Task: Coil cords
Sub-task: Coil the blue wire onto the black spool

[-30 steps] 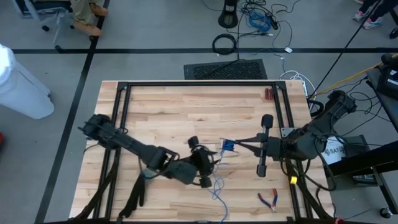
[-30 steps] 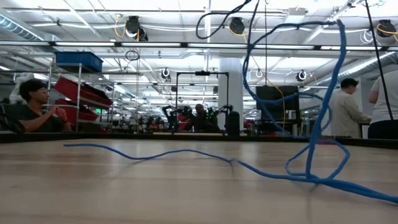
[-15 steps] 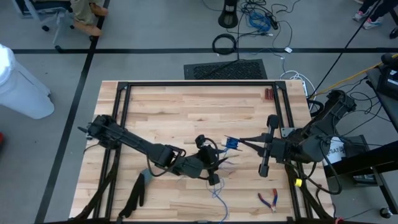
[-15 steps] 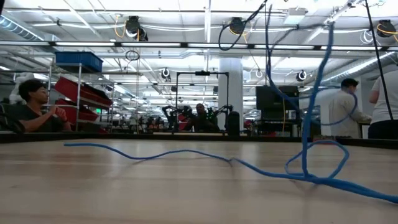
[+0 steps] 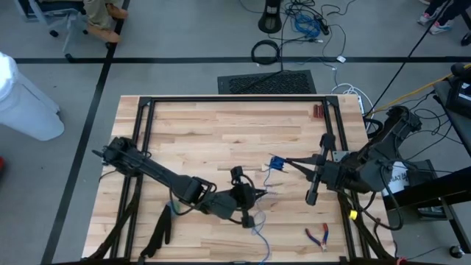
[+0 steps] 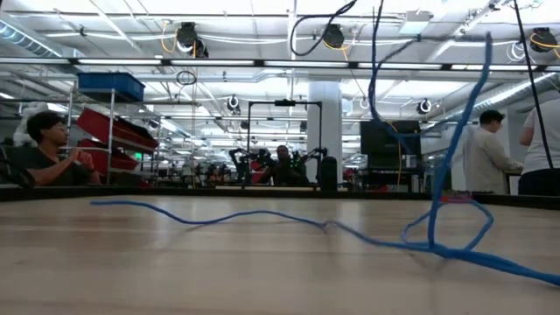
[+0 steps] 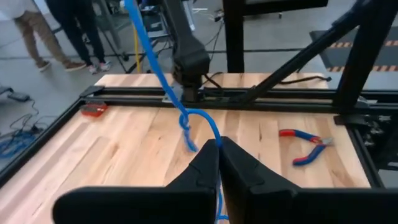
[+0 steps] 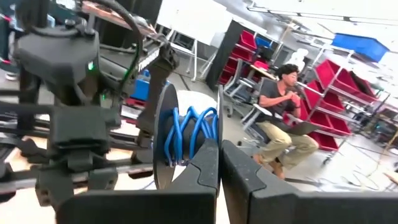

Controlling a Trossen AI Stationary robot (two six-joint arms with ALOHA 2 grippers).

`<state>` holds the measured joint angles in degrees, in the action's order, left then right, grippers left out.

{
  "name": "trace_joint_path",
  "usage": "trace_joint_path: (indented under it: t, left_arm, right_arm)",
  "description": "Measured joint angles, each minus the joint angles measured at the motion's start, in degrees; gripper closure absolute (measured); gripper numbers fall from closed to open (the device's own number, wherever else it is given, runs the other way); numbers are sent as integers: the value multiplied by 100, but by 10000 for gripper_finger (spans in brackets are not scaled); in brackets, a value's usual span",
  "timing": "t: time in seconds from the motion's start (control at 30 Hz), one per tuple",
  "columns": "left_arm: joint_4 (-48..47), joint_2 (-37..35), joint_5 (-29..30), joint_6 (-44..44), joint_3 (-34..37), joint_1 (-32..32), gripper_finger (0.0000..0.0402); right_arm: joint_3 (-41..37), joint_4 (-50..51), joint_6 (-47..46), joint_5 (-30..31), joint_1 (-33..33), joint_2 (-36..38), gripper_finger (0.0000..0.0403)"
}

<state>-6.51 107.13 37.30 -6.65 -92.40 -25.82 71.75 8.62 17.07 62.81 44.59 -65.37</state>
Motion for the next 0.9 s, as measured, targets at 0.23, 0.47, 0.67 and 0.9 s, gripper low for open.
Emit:
trace_joint_path:
  t: [0.23,0.47,0.67,0.9]
  left_arm:
    - [-125,-367,1,161,0,-308,398]
    - [-1028,-829,632,128,0,-782,400]
    - [-1433,-1082,1436,109,0,-1254,401]
    - [-1549,-1266,1956,124,0,-1709,401]
  right_arm:
    - [2,183,97,853,93,3,403]
    - [2,307,109,1257,90,16,403]
    - [2,306,70,1257,90,16,402]
    - [2,306,-29,1496,90,16,402]
